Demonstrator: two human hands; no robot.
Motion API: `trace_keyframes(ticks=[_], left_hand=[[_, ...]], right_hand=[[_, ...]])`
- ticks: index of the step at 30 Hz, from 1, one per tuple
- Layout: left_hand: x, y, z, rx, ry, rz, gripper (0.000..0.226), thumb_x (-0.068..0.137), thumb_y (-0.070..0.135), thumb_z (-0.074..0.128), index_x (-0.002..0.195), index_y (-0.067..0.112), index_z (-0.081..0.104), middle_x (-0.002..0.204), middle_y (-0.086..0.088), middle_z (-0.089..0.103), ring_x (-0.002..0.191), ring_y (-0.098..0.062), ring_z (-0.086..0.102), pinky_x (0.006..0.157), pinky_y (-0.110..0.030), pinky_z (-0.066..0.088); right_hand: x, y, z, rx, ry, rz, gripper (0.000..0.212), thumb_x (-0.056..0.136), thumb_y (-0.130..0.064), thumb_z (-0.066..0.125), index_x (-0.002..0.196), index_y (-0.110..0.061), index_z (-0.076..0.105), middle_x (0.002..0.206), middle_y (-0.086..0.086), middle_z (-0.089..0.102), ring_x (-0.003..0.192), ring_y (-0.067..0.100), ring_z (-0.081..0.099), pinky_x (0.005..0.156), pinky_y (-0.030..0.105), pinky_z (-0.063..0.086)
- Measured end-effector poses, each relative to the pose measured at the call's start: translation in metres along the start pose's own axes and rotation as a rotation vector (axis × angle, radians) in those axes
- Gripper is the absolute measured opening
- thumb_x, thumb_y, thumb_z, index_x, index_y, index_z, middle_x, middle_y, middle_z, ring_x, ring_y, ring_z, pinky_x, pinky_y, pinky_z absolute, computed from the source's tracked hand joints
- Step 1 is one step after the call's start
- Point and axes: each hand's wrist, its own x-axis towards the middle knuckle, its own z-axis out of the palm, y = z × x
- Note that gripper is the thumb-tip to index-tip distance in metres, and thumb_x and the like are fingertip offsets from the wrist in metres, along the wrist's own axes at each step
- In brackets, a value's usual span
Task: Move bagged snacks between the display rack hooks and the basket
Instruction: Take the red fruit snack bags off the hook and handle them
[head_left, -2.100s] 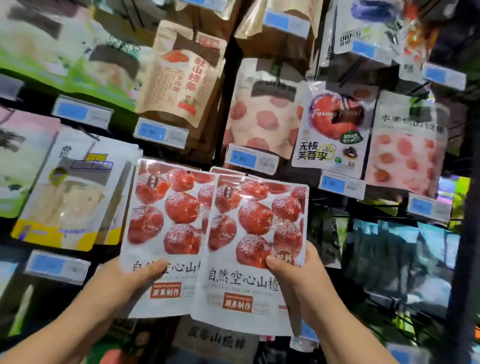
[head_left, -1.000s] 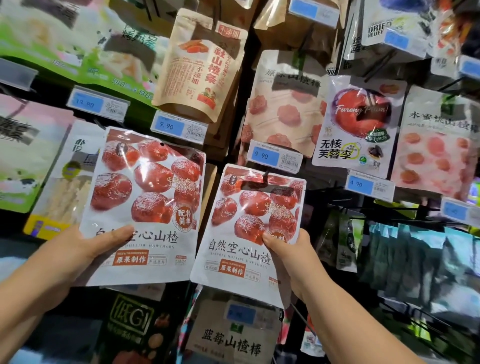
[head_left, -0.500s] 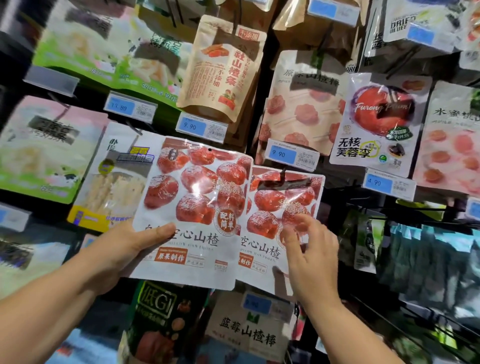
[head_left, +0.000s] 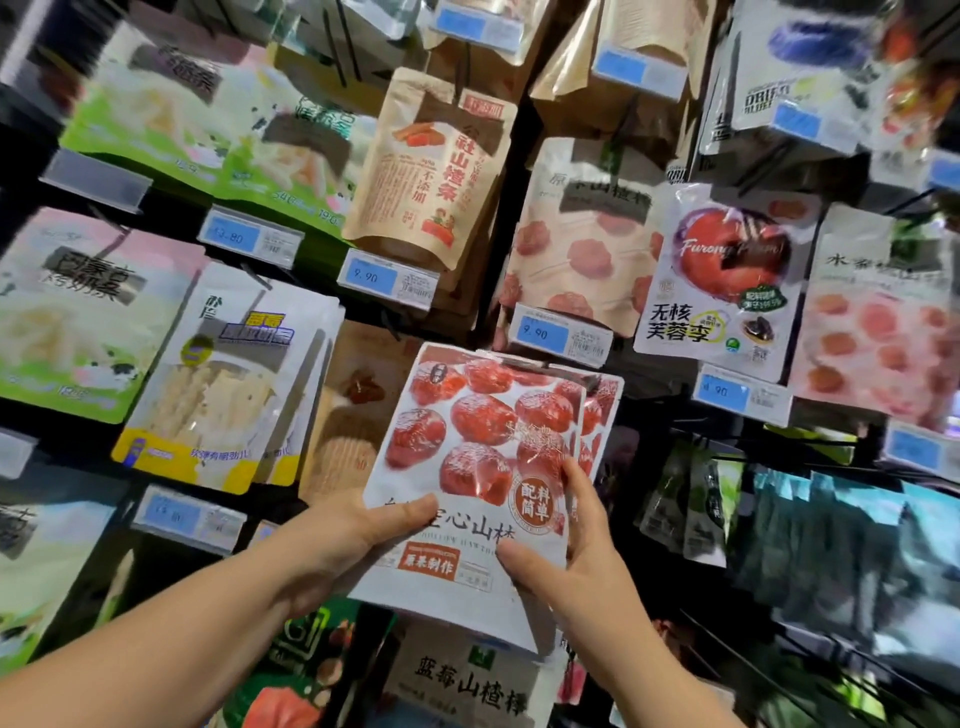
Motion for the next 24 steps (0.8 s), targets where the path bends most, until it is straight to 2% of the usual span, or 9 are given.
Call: trace_keyframes(ticks=[3,4,7,8,11,12,16,20,24], left_hand=[[0.005,0.001,0.012,0.046,0.013,0.011,0.036,0.080,0.017,0.068,0.113,0.004,0.066,0.100,-0.016,0.075,0.085,-0.028,0.074,0.068,-0.031,0.061],[0.006,0.002,0.015,0.058,0.018,0.018,0.036,0.078,0.018,0.069,0.112,0.005,0.066,0.099,-0.015,0.075,0.084,-0.028,0.074,0.070,-0.033,0.061],[0.013,0.002,0.021,0.096,0.016,0.044,0.047,0.072,0.026,0.074,0.116,0.011,0.064,0.103,-0.013,0.075,0.095,-0.031,0.072,0.090,-0.045,0.056],[0.015,0.002,0.023,0.108,0.020,0.052,0.047,0.073,0.027,0.074,0.116,0.012,0.064,0.103,-0.012,0.075,0.095,-0.031,0.072,0.089,-0.045,0.056],[0.018,0.003,0.029,0.120,0.026,0.069,0.035,0.078,0.023,0.071,0.111,0.013,0.065,0.097,-0.009,0.076,0.086,-0.025,0.074,0.073,-0.032,0.059],[0.018,0.003,0.031,0.116,0.019,0.070,0.034,0.079,0.023,0.071,0.111,0.014,0.065,0.098,-0.009,0.076,0.087,-0.025,0.074,0.073,-0.032,0.058],[0.017,-0.002,0.028,0.092,-0.031,0.098,0.049,0.076,0.029,0.082,0.118,0.014,0.062,0.107,-0.012,0.074,0.098,-0.031,0.071,0.087,-0.044,0.056],[0.015,-0.001,0.030,0.082,-0.024,0.114,0.041,0.076,0.023,0.072,0.115,0.015,0.061,0.102,-0.011,0.075,0.092,-0.029,0.073,0.076,-0.035,0.060],[0.022,0.004,0.032,0.107,-0.002,0.118,0.043,0.075,0.023,0.071,0.115,0.014,0.062,0.100,-0.010,0.076,0.089,-0.025,0.074,0.072,-0.030,0.059]], right_hand=[[-0.002,0.007,-0.008,0.019,0.069,-0.019,0.086,0.070,-0.036,0.087,0.118,-0.080,0.032,0.132,-0.030,0.051,0.117,0.008,0.060,0.098,0.045,0.053],[-0.002,0.006,-0.010,0.030,0.088,-0.023,0.084,0.071,-0.034,0.087,0.118,-0.078,0.033,0.130,-0.030,0.052,0.117,0.009,0.061,0.097,0.045,0.053],[-0.002,0.003,-0.015,0.050,0.115,-0.029,0.083,0.065,-0.042,0.088,0.120,-0.074,0.036,0.128,-0.030,0.055,0.115,0.009,0.062,0.096,0.045,0.054],[-0.001,0.003,-0.017,0.051,0.120,-0.036,0.085,0.061,-0.047,0.089,0.123,-0.073,0.036,0.129,-0.029,0.054,0.116,0.009,0.062,0.097,0.045,0.054],[-0.001,-0.001,-0.022,0.045,0.129,-0.053,0.087,0.057,-0.052,0.089,0.124,-0.070,0.037,0.131,-0.031,0.052,0.117,0.006,0.060,0.098,0.043,0.053],[-0.001,-0.001,-0.023,0.042,0.130,-0.057,0.083,0.059,-0.050,0.089,0.121,-0.072,0.037,0.131,-0.030,0.052,0.116,0.006,0.061,0.098,0.043,0.053],[-0.007,-0.002,-0.026,0.048,0.124,-0.086,0.076,0.074,-0.028,0.084,0.121,-0.066,0.038,0.125,-0.031,0.054,0.105,-0.003,0.064,0.091,0.035,0.057],[-0.009,-0.005,-0.028,0.028,0.124,-0.085,0.079,0.077,-0.025,0.082,0.131,-0.059,0.035,0.118,-0.037,0.053,0.101,-0.011,0.062,0.081,0.023,0.057],[-0.001,-0.007,-0.028,-0.001,0.130,-0.067,0.083,0.076,-0.029,0.082,0.140,-0.054,0.035,0.115,-0.038,0.054,0.106,-0.006,0.062,0.095,0.034,0.055]])
